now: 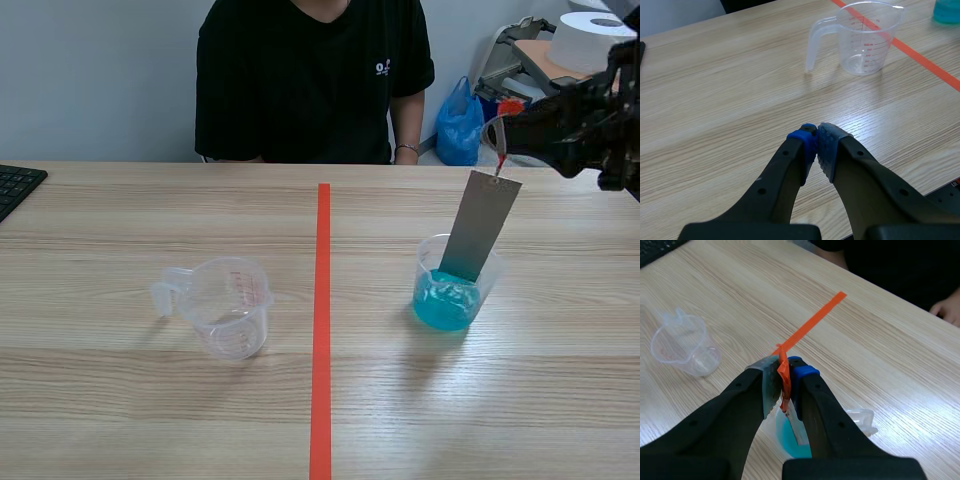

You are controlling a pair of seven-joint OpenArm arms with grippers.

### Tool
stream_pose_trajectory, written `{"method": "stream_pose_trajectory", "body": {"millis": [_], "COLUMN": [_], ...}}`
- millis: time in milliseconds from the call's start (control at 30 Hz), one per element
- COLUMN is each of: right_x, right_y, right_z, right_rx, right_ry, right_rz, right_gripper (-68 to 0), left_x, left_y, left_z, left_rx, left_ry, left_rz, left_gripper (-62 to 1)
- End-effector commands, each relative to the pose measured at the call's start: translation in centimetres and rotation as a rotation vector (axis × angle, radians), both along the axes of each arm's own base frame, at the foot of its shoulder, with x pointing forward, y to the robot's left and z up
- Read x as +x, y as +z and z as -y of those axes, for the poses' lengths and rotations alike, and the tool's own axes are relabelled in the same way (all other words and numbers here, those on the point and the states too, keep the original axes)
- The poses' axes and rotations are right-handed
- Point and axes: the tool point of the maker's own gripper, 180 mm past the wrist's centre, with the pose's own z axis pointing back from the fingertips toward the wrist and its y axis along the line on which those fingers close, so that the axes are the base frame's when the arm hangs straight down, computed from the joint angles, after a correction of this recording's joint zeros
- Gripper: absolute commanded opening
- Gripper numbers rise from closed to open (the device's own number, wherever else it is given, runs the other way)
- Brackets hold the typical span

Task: Do the redox reaction experiment.
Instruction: 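Hold the plate still in the solution, then raise the plate and point at it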

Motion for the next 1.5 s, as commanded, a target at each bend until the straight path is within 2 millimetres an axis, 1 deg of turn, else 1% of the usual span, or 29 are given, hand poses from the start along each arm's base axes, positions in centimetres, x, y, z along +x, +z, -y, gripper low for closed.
{"method": "stream_pose_trajectory", "body": {"millis": [0,400,633,800,1167,1300,1467], "right_x": [0.1,-1.4,-2.1,-2.3,-2.3,-2.3,-2.3], "right_y": [2.0,6.7,8.3,8.7,8.7,8.7,8.5], "right_z": [0.0,-0.6,-1.3,-1.6,-1.6,-1.6,-1.5], "right_rx": [0.015,0.057,0.074,0.085,0.086,0.086,0.078], "right_ry": [0.01,0.08,0.102,0.106,0.106,0.106,0.108], "right_rz": [0.054,0.137,0.159,0.156,0.155,0.155,0.149], "right_gripper": [-66.0,-66.0,-66.0,-66.0,-66.0,-66.0,-66.0], "left_x": [0.3,0.3,0.3,0.3,0.4,1.1,2.5], "left_y": [0.9,0.9,0.8,0.8,0.6,1.0,1.7], "left_z": [0.0,0.0,0.0,0.0,-0.2,-0.3,0.5], "left_rx": [0.002,0.002,0.003,0.004,0.022,0.054,0.063], "left_ry": [-0.007,-0.007,-0.008,-0.009,-0.022,-0.105,-0.259], "left_rz": [0.027,0.027,0.026,0.026,0.008,-0.002,-0.011], "left_gripper": [-56.7,-56.7,-56.7,-56.7,-56.7,-56.7,-56.7]}}
